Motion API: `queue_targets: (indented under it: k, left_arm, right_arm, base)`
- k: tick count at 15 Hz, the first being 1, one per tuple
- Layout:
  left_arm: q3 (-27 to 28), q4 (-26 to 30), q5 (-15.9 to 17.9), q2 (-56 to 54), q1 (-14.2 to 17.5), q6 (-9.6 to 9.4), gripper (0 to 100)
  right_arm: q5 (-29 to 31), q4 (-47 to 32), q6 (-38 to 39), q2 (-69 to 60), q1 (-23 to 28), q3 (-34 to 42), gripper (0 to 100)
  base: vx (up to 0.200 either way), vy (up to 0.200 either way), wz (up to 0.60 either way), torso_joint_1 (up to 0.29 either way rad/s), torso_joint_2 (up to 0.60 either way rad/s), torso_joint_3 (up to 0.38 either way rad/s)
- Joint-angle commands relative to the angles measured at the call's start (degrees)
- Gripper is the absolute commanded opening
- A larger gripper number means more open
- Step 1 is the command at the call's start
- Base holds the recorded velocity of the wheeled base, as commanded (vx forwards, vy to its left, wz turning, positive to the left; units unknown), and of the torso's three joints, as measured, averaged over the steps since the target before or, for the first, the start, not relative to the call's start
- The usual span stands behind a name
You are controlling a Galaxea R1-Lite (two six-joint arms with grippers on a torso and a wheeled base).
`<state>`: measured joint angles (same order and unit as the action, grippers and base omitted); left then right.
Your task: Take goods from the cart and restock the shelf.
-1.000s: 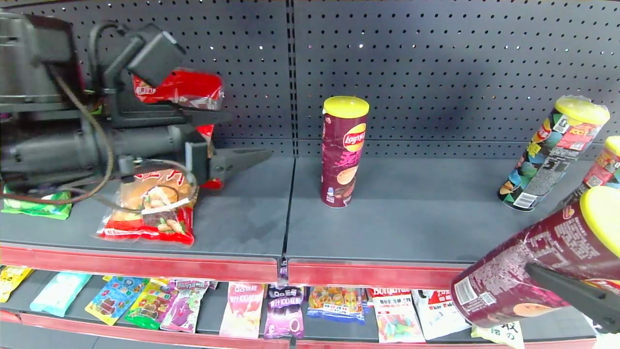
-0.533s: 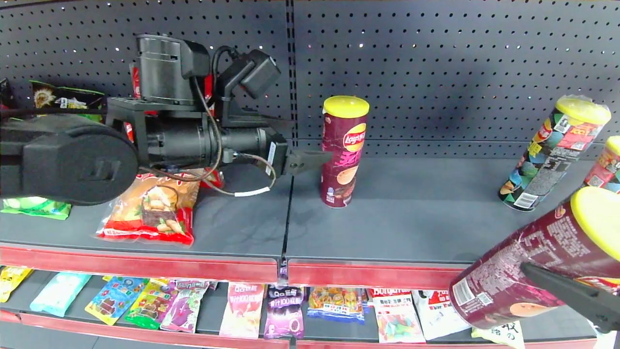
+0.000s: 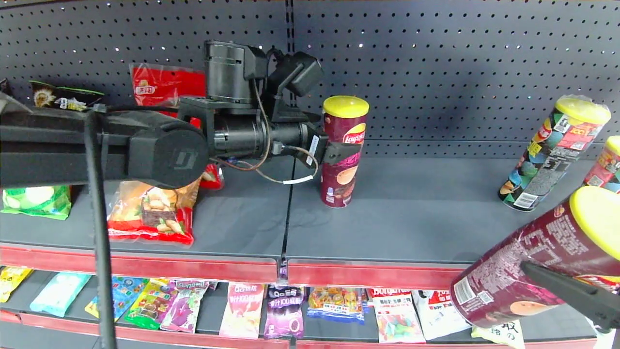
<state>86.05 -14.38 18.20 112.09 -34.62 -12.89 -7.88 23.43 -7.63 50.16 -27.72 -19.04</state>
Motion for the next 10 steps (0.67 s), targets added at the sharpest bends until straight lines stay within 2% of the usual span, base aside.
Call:
queue_targets:
  k: [1,5,10]
  left_arm:
    - [1.7,0.0,-1.0,2.0,-0.7,0.05,100]
    - [4.1,-0.2,-4.1,4.2,-1.9,0.05,100]
    - [7.2,-0.2,-5.1,6.7,-2.0,0.05,100]
  right_arm:
    - [0.0,0.0,0.0,0.0,0.3,0.1,0]
    - [0.0,0.0,0.0,0.0,0.3,0.1,0]
    - [0.0,0.0,0.0,-0.3,0.4,0.1,0]
  base:
    - [0.0,0.0,0.0,0.0,0.0,0.0]
    - [0.0,0.0,0.0,0.0,0.0,0.0]
    - [0.0,0.0,0.0,0.0,0.0,0.0]
